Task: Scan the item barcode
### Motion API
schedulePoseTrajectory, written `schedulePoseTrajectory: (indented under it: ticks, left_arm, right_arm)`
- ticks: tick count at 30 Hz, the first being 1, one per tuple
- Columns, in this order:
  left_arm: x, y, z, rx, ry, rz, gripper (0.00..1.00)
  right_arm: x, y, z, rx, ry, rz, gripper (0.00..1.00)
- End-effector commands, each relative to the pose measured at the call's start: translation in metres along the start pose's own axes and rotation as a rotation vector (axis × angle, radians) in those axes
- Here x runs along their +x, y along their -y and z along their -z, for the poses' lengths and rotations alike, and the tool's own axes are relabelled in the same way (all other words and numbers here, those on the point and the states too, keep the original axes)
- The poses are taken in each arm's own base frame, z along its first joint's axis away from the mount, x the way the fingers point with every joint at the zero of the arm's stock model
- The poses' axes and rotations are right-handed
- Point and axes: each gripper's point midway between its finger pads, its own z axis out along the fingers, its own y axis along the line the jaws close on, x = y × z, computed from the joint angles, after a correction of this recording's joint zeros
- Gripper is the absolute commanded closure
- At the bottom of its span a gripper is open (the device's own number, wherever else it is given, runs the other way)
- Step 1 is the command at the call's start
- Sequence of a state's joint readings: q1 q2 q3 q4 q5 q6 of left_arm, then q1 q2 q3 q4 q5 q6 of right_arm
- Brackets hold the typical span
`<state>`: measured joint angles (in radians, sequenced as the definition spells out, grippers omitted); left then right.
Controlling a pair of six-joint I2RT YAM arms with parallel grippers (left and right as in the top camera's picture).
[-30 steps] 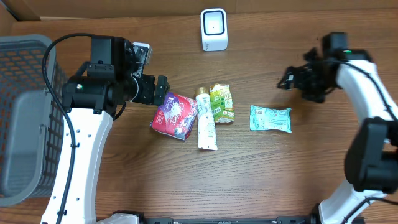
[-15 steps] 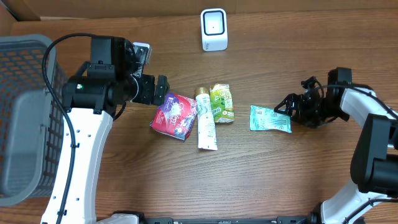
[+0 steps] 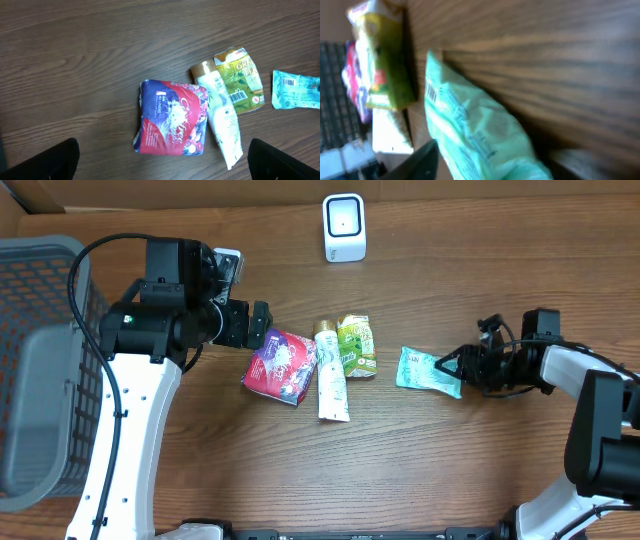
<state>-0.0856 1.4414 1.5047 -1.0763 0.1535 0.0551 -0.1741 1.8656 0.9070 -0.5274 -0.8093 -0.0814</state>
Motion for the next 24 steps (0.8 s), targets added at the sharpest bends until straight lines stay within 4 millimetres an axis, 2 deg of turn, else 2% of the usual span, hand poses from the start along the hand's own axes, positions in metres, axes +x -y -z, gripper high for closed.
schedulePoseTrajectory:
  ticks: [1,4,10,13,17,24]
  left_arm:
    - [0.001,0.001,-0.001,0.002,-0.005,0.005,0.0]
    - [0.001,0.001,-0.001,0.002,-0.005,0.005,0.0]
    - [0.001,0.001,-0.001,0.002,-0.005,0.005,0.01]
    - [0.001,0.001,-0.001,0.002,-0.005,0.005,0.0]
    - [0.001,0.001,-0.001,0.002,-0.005,0.005,0.0]
    - [0.001,0.001,-0.001,0.002,-0.005,0.005,0.0]
  right_arm:
    - [0.019,0.019,-0.009,0.064,-0.052,-0.046,0.64]
    - [0.017,0.014,-0.01,0.036,-0.046,-0.044,0.8]
    - [0.01,-0.01,-0.009,-0.107,-0.021,-0.039,0.96]
    - [0.001,-0.012,-0.008,-0.111,0.0,-0.129,0.96]
    - [-0.016,-0.025,0.004,-0.113,0.032,-0.109,0.96]
    - [-0.052,-0.085,0.055,-0.113,0.092,0.073,0.96]
